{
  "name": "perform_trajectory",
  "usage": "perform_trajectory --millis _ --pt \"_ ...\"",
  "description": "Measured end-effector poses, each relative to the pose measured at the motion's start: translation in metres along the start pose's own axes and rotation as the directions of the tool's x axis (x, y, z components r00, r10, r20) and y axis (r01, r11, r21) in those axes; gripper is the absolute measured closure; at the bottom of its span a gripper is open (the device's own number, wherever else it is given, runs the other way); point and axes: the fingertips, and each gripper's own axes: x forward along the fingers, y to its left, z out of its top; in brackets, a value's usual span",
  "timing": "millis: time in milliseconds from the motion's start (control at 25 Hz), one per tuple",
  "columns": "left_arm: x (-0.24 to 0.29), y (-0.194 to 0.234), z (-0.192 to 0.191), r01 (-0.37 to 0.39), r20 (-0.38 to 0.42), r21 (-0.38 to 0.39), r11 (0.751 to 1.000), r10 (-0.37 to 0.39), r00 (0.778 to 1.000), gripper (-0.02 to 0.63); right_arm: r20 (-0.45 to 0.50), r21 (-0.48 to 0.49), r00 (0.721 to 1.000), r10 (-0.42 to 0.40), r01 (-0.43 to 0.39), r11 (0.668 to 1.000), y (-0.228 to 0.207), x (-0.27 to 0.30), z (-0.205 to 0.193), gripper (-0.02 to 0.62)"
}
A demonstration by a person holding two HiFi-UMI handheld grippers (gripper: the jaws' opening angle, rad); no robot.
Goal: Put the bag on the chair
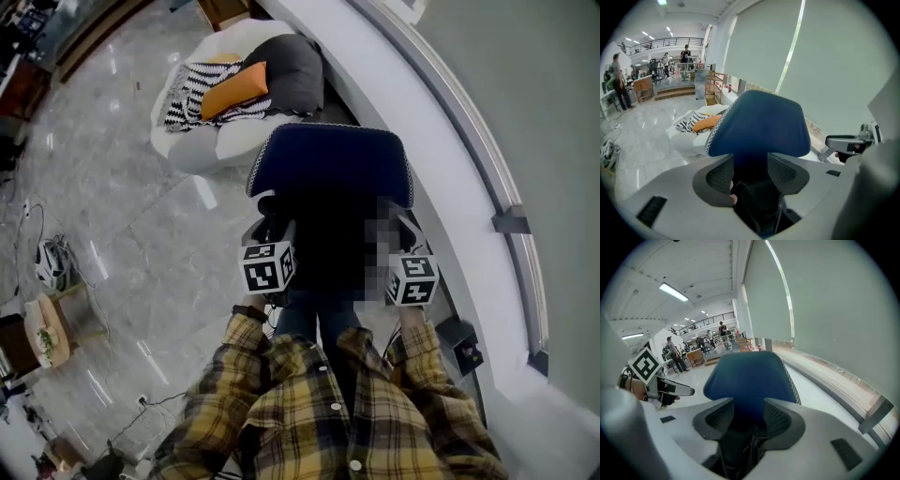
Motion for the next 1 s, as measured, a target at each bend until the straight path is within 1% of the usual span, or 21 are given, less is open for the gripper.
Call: perform_trajectory --millis 120,240,320,440,520,640,880,1000 --pt "-0.021 -0.011 0.035 0.010 0.067 0.022 1.000 -0.011 0.998 0.382 0.064 -0.018 0.998 0.016 -0.015 1.000 0.008 -0.022 0.034 0.390" --pt "-0.042 -0.029 0.065 0.060 0.118 0.032 0.998 -0.063 0.991 0.382 0.113 -0.060 0.992 0.049 -0.043 0.997 0.020 -0.044 0.064 0.399" --pt "-0.055 -0.040 0.084 0.089 0.152 0.041 0.995 -0.095 0.984 0.382 0.152 -0.067 0.985 0.076 -0.067 0.995 0.030 -0.058 0.083 0.405" --pt "-0.076 -0.060 0.107 0.143 0.191 0.070 0.987 -0.154 0.969 0.383 0.225 -0.048 0.966 0.129 -0.122 0.991 0.045 -0.084 0.112 0.416" --pt "-0.088 -0.073 0.120 0.175 0.213 0.095 0.980 -0.192 0.958 0.387 0.281 -0.046 0.946 0.158 -0.152 0.987 0.052 -0.101 0.132 0.430" --pt "-0.105 -0.090 0.139 0.201 0.246 0.143 0.969 -0.231 0.941 0.410 0.348 -0.058 0.916 0.197 -0.189 0.980 0.060 -0.124 0.159 0.453" --pt "-0.142 -0.122 0.157 0.305 0.248 0.220 0.927 -0.356 0.901 0.463 0.391 -0.128 0.873 0.291 -0.261 0.957 0.077 -0.164 0.183 0.466" --pt "-0.162 -0.143 0.157 0.340 0.237 0.309 0.888 -0.418 0.877 0.483 0.402 -0.159 0.861 0.312 -0.270 0.950 0.082 -0.179 0.189 0.483"
